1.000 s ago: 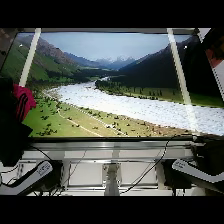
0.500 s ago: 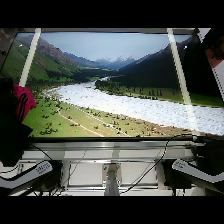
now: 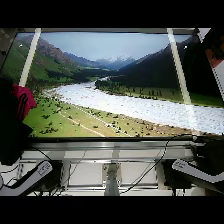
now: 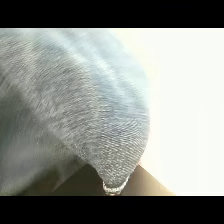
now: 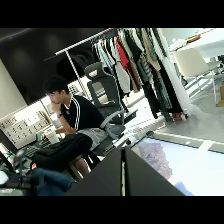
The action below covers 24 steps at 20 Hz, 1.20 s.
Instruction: Fold the clothes and pants, and hang the long-sleeved shirts on hangers.
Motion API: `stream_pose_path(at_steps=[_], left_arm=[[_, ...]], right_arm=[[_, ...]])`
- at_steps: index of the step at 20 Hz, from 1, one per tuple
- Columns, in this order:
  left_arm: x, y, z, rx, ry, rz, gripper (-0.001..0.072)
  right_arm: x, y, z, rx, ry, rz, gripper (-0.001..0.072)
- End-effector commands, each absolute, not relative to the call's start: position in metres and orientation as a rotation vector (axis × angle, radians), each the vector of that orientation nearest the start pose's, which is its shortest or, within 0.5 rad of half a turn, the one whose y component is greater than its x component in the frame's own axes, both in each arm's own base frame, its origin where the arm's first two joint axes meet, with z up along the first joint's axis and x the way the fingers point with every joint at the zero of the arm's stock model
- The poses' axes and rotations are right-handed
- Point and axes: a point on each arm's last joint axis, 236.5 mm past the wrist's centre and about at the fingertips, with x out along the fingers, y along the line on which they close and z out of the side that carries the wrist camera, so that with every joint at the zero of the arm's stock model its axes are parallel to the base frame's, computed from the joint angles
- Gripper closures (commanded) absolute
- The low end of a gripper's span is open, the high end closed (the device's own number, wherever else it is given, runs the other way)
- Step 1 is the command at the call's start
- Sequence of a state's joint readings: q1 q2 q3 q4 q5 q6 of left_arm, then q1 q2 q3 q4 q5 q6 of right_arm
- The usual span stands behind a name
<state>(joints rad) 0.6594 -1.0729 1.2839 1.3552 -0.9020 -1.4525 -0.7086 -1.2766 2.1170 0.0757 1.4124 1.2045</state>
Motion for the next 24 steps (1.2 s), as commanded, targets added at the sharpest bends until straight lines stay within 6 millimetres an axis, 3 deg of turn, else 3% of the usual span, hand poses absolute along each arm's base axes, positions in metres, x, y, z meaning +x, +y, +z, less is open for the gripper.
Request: stream_pose_path(at_steps=[1, 3, 5, 8, 10, 11, 13, 15, 19, 22, 24], left_arm=[[0.405, 0.125, 0.331, -0.496, 0.111, 0.011, 0.0695], [0.391, 0.055, 0.408, -0.541, -0.095, -0.249, 0.0696], [0.369, -0.014, 0.454, -0.542, -0.157, -0.445, 0.0696], [0.323, -0.121, 0.513, -0.505, -0.213, -0.753, 0.0696], [0.297, -0.17, 0.544, -0.468, -0.256, -0.883, 0.0697], [0.29, -0.192, 0.547, -0.44, -0.251, -0.933, 0.0697], [0.289, -0.236, 0.541, -0.474, -0.177, -1.034, 0.0697], [0.3, -0.282, 0.514, -0.435, -0.099, -1.089, 0.0697], [0.342, -0.357, 0.424, -0.339, 0.121, -1.1, 0.0697], [0.361, -0.388, 0.358, -0.161, 0.226, -1.081, 0.0697], [0.377, -0.389, 0.324, -0.043, 0.271, -1.022, 0.0697]], right_arm=[[0.321, 0.031, 0.531, 0.448, -0.016, 0.864, 0.0661], [0.317, 0.031, 0.542, 0.472, -0.056, 0.88, 0.0661], [0.316, 0.03, 0.548, 0.487, -0.08, 0.889, 0.0661], [0.321, 0.026, 0.546, 0.484, -0.078, 0.861, 0.0661], [0.329, 0.019, 0.543, 0.477, -0.073, 0.813, 0.0662], [0.334, 0.015, 0.539, 0.48, -0.061, 0.785, 0.0662], [0.347, 0.004, 0.527, 0.502, -0.012, 0.705, 0.0662], [0.358, -0.007, 0.513, 0.493, 0.034, 0.625, 0.0662], [0.369, -0.022, 0.491, 0.473, 0.105, 0.527, 0.0663], [0.372, -0.027, 0.485, 0.468, 0.123, 0.498, 0.0664], [0.372, -0.026, 0.485, 0.469, 0.125, 0.501, 0.0664]])
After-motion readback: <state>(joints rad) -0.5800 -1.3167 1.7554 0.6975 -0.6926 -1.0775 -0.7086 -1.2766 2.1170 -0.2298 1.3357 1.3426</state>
